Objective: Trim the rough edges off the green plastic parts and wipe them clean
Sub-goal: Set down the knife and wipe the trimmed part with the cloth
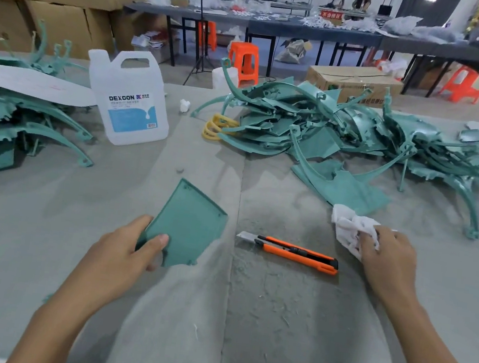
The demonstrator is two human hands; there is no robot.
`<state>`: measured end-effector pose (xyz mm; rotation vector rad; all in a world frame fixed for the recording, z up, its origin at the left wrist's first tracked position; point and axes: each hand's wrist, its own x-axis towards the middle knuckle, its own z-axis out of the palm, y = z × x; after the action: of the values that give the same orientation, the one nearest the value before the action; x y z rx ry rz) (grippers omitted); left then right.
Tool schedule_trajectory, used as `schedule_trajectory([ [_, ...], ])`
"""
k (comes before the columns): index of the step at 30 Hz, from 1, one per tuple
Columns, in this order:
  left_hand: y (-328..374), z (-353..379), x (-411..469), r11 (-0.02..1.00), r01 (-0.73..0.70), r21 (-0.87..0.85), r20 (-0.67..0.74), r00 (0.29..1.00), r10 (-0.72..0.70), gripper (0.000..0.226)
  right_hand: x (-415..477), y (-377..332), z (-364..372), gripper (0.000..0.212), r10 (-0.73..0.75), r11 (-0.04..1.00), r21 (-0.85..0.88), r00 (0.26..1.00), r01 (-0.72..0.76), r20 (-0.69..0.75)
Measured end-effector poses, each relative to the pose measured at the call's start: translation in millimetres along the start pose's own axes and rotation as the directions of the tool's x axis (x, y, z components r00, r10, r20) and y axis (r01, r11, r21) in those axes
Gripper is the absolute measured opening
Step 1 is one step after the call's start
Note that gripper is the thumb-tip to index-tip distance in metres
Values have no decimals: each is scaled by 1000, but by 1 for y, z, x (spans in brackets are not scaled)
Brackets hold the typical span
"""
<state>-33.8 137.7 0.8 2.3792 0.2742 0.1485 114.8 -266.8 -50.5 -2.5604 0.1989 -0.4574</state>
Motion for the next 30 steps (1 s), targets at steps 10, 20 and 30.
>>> schedule_trajectory([
  [10, 72, 3, 0, 769, -34, -638, -137, 988, -70, 12, 5, -80, -55, 11, -20, 902, 414, 971, 121, -239],
  [20, 118, 48, -21, 645, 68, -762, 115, 993, 30, 40, -69, -187, -68, 26, -428, 602, 664, 882, 442, -199],
  [30, 122, 48, -41, 562, 45, -826, 113, 990, 86, 48, -33, -200, -48, 15, -620, 731, 233, 767, 641, -165],
])
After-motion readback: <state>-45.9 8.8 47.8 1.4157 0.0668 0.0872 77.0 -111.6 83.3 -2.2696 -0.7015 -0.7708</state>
